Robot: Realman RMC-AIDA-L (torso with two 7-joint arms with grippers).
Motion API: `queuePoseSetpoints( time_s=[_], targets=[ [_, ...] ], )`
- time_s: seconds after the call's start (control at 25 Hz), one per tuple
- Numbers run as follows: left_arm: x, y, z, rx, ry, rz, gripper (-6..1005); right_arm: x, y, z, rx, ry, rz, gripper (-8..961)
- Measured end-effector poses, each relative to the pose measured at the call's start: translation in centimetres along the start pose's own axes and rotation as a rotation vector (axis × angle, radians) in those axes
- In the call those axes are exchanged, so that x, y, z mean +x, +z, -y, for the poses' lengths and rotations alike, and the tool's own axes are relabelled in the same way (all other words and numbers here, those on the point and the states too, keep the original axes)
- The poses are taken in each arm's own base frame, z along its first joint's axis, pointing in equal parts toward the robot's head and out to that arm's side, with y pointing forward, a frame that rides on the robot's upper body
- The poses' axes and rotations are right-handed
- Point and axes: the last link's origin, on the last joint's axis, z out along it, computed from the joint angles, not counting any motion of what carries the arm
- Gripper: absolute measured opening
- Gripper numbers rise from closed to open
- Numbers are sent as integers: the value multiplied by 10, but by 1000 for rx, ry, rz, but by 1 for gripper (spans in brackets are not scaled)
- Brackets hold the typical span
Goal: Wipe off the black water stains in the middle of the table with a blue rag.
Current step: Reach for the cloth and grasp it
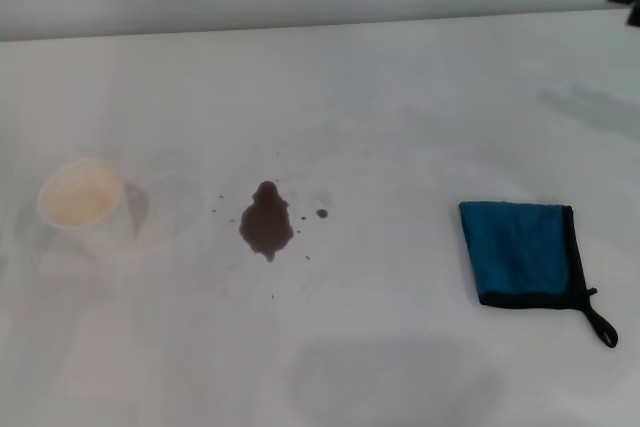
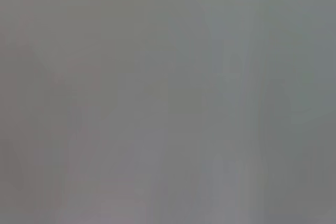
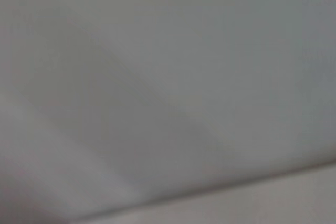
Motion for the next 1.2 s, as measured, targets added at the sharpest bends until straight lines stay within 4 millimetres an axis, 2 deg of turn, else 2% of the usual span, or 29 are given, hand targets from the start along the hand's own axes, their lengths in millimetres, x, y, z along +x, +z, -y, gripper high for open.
queuePoseSetpoints(
  time_s=[0.16,0.28,0.44,0.56,0.6,0.64,0.96,1.2],
  targets=[
    [2,6,5,4,20,-10,662,-8,12,-24,-22,-11,-211,866],
    [5,13,7,-5,34,-21,662,-6,23,-38,49,-61,-383,866],
    [7,20,9,-18,55,-30,661,6,42,-54,203,-153,-575,866],
    [9,23,12,-21,69,-32,661,16,63,-70,275,-215,-666,865],
    [9,25,14,-24,81,-33,661,25,75,-78,318,-247,-716,865],
    [9,25,14,-24,81,-33,661,25,75,-78,318,-247,-716,865],
    [15,35,22,-5,124,-54,660,66,124,-107,515,-389,-882,865],
    [20,40,28,24,136,-79,661,78,135,-114,588,-398,-903,866]
  ],
)
